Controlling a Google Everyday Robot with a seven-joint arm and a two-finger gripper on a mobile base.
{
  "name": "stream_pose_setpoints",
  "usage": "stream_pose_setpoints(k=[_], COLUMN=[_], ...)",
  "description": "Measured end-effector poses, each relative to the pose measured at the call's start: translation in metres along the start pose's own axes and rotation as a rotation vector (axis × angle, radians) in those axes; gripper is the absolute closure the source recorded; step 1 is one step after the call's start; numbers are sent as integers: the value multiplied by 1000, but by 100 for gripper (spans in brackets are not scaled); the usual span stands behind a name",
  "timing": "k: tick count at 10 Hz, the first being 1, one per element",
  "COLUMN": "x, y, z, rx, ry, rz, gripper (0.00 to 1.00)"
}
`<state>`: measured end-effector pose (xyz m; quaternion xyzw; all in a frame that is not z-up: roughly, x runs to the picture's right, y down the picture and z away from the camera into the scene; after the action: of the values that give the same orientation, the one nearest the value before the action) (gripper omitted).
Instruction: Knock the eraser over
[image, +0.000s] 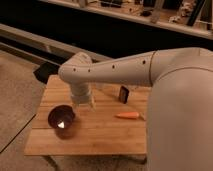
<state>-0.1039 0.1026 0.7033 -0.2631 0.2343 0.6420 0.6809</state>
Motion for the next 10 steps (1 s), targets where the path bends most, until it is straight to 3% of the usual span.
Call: stream_pose_setpoints(k=[7, 10], x=[0, -24], y=[0, -17], z=[0, 20], rx=[0, 19], ry=[0, -14], rz=[-2, -28], gripper=[35, 35])
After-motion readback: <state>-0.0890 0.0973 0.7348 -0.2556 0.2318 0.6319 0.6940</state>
